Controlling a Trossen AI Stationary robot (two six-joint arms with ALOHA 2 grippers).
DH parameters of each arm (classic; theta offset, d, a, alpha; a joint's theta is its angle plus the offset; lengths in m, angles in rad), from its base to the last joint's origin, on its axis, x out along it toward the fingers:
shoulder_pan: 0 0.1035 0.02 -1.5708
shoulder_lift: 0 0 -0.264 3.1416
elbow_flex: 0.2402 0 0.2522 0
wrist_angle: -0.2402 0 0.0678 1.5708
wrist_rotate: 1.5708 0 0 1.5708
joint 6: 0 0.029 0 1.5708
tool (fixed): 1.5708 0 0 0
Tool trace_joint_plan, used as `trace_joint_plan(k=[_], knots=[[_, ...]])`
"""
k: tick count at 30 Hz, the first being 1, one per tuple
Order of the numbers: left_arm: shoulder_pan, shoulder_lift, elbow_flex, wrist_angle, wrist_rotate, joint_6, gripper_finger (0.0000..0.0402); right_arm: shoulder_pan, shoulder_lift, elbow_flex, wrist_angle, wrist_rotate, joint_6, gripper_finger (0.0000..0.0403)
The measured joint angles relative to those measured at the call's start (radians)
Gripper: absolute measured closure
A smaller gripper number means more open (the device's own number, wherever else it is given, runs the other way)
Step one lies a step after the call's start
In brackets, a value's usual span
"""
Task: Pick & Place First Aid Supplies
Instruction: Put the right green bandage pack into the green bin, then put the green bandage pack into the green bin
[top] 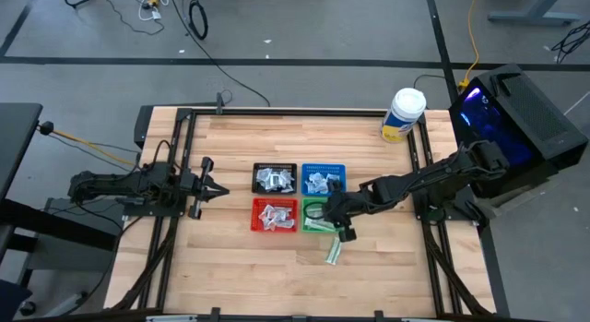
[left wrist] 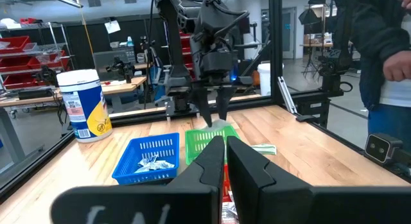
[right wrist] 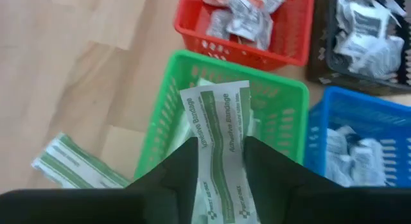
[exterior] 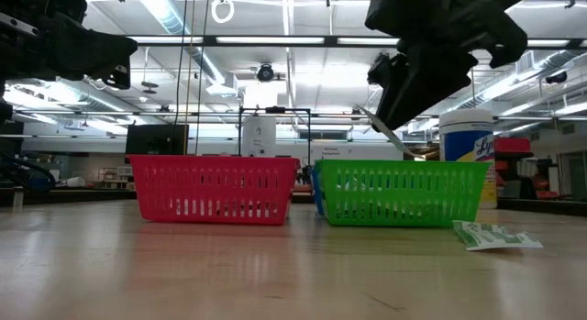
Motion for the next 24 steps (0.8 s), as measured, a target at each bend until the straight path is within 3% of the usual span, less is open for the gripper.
trace_joint_plan(k=[13,19,24], knots=[[0.0,0.0,0.0,0.0,0.0,0.0,0.0376,-0.002,0.0,0.0,-0.031,0.012,-0.015,0.0127],[0.0,0.0,0.0,0.0,0.0,0.0,0.0376,0.025,0.0,0.0,-0.03,-0.004,-0.073,0.01],[0.0,0.0,0.0,0.0,0.0,0.0,0.0376,0.064,0.0,0.0,-0.011,-0.032,-0.285,0.01]])
